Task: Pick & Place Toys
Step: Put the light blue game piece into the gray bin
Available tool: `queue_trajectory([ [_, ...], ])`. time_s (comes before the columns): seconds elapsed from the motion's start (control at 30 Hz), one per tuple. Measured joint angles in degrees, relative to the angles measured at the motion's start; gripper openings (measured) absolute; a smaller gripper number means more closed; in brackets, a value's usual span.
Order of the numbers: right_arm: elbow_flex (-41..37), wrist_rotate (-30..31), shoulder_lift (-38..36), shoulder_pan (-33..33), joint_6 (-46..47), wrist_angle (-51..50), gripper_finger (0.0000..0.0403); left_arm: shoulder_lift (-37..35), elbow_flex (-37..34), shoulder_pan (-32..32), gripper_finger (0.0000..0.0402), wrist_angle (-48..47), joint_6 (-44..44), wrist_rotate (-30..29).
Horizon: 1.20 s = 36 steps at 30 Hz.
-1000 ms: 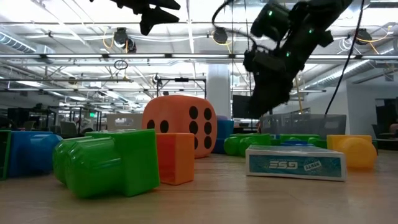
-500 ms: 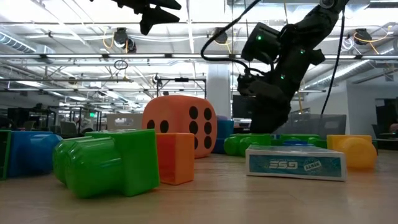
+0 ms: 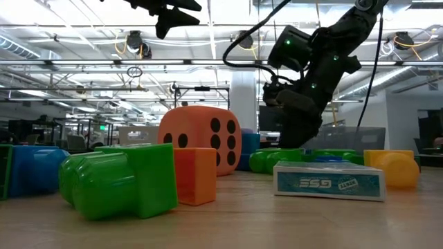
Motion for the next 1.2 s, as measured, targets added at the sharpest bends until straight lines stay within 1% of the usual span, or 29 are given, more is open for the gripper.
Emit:
queue_trajectory([
  [0.17,-0.01,-0.17,-2.49,0.00,0.17,0.99,0.0039,0.00,0.00,0.00,0.0179,-0.04,0.00,-0.04],
  [0.33,-0.07,-0.09,-9.66,-0.04,1.91,6.26,0.0039,0.00,0.00,0.00,0.0179,0.01,-0.14,-0.04],
  [0.43,0.00,0.38,-14.77,-0.08,3.16,14.45,0.0041,0.00,0.00,0.00,0.0179,0.86,-2.55,0.02],
  [0.6,0.02,3.26,-21.38,-1.08,3.20,28.57,0.0047,0.49,0.00,0.00,0.0179,4.94,-8.13,1.29],
  [0.67,0.04,3.15,-22.61,-1.85,3.47,35.30,0.0045,1.50,0.00,-0.16,0.0179,7.58,-9.98,2.99],
  [0.8,0.04,3.01,-23.70,-2.99,5.66,44.19,0.0044,4.74,0.00,-0.82,0.0179,13.89,-12.51,6.63],
  [0.9,0.04,2.93,-23.68,-3.10,5.74,46.29,0.0044,7.63,0.00,-1.41,0.0179,19.49,-13.61,8.36],
  [1.07,0.02,2.80,-23.63,-2.72,6.39,46.22,0.0044,11.96,0.00,-2.26,0.0179,29.16,-15.21,8.56],
  [1.2,0.02,2.76,-23.63,-2.36,6.26,46.27,0.0044,15.09,0.02,-2.40,0.0179,33.37,-16.52,8.73],
])
